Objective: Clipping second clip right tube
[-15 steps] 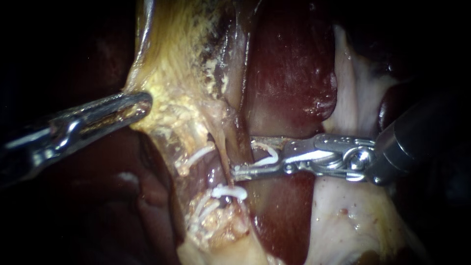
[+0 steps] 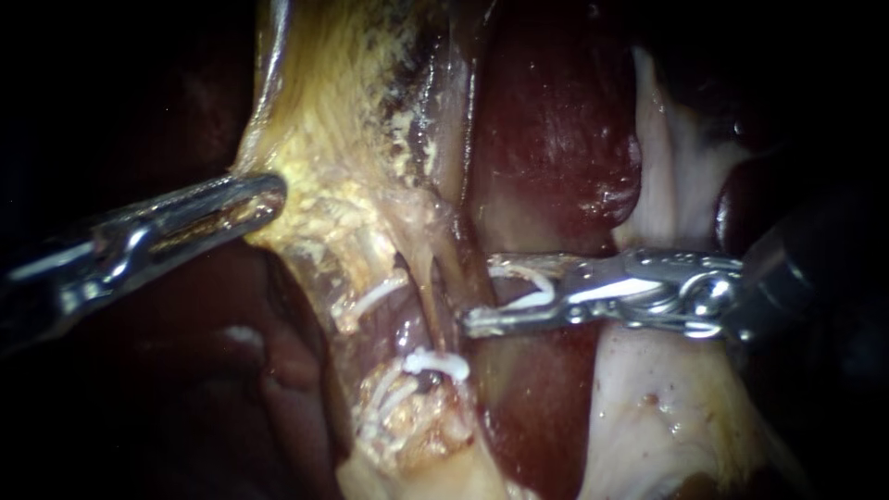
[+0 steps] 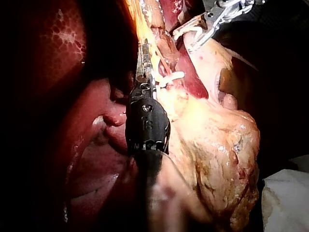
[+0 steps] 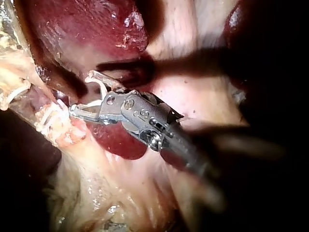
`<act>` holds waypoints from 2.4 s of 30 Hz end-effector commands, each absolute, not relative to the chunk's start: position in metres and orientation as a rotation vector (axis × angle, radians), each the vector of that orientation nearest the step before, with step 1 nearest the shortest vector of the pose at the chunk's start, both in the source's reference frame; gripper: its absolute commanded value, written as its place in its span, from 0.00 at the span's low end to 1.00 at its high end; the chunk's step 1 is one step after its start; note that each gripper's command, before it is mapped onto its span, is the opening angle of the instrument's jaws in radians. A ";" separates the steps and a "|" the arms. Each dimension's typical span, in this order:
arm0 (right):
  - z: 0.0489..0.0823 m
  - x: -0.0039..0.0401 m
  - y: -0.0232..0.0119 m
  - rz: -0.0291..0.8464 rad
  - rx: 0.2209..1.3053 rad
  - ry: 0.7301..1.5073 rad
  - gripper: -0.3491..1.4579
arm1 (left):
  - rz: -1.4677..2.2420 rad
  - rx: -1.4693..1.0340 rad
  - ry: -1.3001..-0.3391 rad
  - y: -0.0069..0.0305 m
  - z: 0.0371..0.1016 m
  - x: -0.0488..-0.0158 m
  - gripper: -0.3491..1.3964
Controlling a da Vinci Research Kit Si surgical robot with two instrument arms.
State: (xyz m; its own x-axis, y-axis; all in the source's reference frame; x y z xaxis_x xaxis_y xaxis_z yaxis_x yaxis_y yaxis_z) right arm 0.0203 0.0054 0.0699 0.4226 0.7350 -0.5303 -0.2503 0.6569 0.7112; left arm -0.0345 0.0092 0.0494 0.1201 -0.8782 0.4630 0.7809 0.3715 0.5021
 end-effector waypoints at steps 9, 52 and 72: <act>0.0664 0.0236 0.0038 0.639 0.664 1.020 0.52 | -1.221 0.146 -0.792 0.0095 0.0493 -0.0343 0.00; 0.0771 0.0325 0.0001 0.630 0.825 1.034 0.48 | -1.225 0.144 -0.796 0.0094 0.0487 -0.0343 0.00; 0.0774 0.0313 0.0001 0.726 0.837 0.945 0.00 | -1.225 0.144 -0.796 0.0094 0.0486 -0.0343 0.00</act>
